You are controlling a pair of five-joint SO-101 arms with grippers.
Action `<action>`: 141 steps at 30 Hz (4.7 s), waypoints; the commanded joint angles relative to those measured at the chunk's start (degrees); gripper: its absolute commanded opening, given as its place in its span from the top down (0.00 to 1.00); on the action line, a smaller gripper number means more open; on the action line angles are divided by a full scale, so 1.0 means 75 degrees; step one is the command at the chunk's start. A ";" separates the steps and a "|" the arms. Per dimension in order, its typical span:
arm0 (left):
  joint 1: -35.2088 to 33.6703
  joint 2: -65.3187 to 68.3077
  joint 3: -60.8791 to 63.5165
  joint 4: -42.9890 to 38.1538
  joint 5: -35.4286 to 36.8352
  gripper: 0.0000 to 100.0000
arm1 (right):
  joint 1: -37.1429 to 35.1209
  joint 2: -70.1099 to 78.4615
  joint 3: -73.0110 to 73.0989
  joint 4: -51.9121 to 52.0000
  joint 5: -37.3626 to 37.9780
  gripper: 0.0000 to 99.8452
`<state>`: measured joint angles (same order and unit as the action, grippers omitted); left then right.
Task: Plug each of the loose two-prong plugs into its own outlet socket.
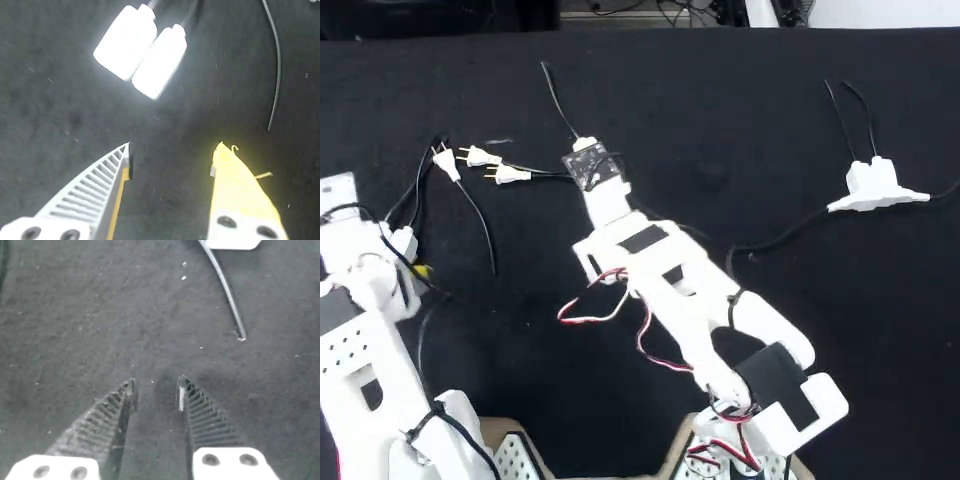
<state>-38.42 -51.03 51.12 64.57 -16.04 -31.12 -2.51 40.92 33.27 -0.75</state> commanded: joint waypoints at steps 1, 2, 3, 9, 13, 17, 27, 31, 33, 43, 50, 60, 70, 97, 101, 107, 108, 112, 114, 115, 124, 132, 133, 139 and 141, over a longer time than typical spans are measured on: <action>-0.0111 0.0023 -0.0721 0.0035 -0.0070 0.73 | -0.0129 -0.0768 0.0193 -0.0105 0.0094 0.88; -0.0111 0.0023 -0.0779 0.0023 -0.0082 0.73 | -0.0129 -0.0955 0.0334 -0.0117 0.0094 0.88; -0.0111 0.0023 -0.0803 -0.0082 -0.0082 0.73 | -0.0141 -0.1190 0.0498 -0.0141 0.0094 0.88; -0.0076 0.0035 -0.0006 -0.1559 -0.0070 0.73 | -0.0481 -0.2432 0.1846 -0.1160 0.0094 0.88; -0.0053 0.0035 0.0545 -0.1758 -0.0012 0.73 | -0.0504 -0.2514 0.2327 -0.1946 0.0094 0.88; -0.0088 0.0035 0.0826 -0.2520 -0.0012 0.73 | -0.0504 -0.2327 0.2280 -0.1969 0.0094 0.88; -0.0088 0.2168 0.0147 -0.3200 -0.0949 0.73 | -0.0492 -0.1705 0.1916 -0.1934 0.0094 0.88; -0.0076 0.3540 -0.0545 -0.3200 -0.0926 0.73 | -0.0492 -0.1694 0.1916 -0.1934 0.0094 0.88; -0.0064 0.3985 -0.0908 -0.3212 -0.0926 0.73 | -0.0492 -0.1694 0.1916 -0.1934 0.0094 0.88; 0.0041 0.5380 -0.2350 -0.3259 -0.0985 0.73 | -0.0469 -0.1694 0.1928 -0.1946 0.0094 0.88; 0.0486 0.6529 -0.2831 -0.3364 -0.0938 0.73 | -0.0469 -0.1694 0.1940 -0.1958 0.0094 0.88; 0.0522 0.6588 -0.3042 -0.2684 -0.0551 0.94 | -0.0457 -0.1694 0.1940 -0.1969 0.0094 0.88; 0.0979 0.4935 -0.3030 -0.0586 -0.0551 0.97 | -0.0457 -0.1694 0.1940 -0.1969 0.0094 0.88; 0.5081 -0.0270 0.0627 -0.0176 -0.0539 0.97 | 0.0621 -0.2409 0.2069 -0.1793 0.0035 0.88; 0.5445 -0.0270 0.0674 -0.0680 -0.0481 0.97 | 0.0774 -0.2503 0.2081 -0.1817 0.0023 0.88; 0.5796 -0.0270 0.1061 -0.1207 0.0047 0.93 | 0.0762 -0.2503 0.2081 -0.1817 0.0023 0.88; 0.5796 -0.0270 0.1225 -0.1395 0.0035 0.91 | 0.0762 -0.2503 0.2081 -0.1817 0.0023 0.88; 0.5761 -0.0270 0.1952 -0.2063 0.0035 0.82 | 0.0762 -0.2503 0.2081 -0.1817 0.0023 0.88; 0.5761 -0.0270 0.2198 -0.2274 0.0035 0.81 | 0.0762 -0.2503 0.2081 -0.1817 0.0023 0.88; 0.5749 -0.0281 0.2245 -0.2297 0.0035 0.81 | 0.0762 -0.2503 0.2081 -0.1817 0.0023 0.88; 0.4237 -0.0305 0.1858 -0.2286 0.0047 0.81 | 0.0762 -0.2503 0.2081 -0.1805 0.0023 0.88; 0.3921 -0.0363 0.1799 -0.2040 0.0598 0.81 | 0.0762 -0.2514 0.2081 -0.1793 0.0023 0.88; 0.4003 -0.0363 0.1682 -0.1934 0.0668 0.81 | 0.0750 -0.2514 0.2081 -0.1805 0.0023 0.88; 0.5034 -0.0281 0.1201 -0.1371 0.0422 0.81 | 0.0785 -0.2573 0.2057 -0.1770 0.0023 0.88; 0.5327 -0.0281 0.1448 -0.1465 0.0422 0.81 | 0.0867 -0.2573 0.2022 -0.1770 0.0023 0.88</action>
<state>-1.76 -52.70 63.96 53.58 -12.18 -26.46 -19.03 58.42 20.00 -0.57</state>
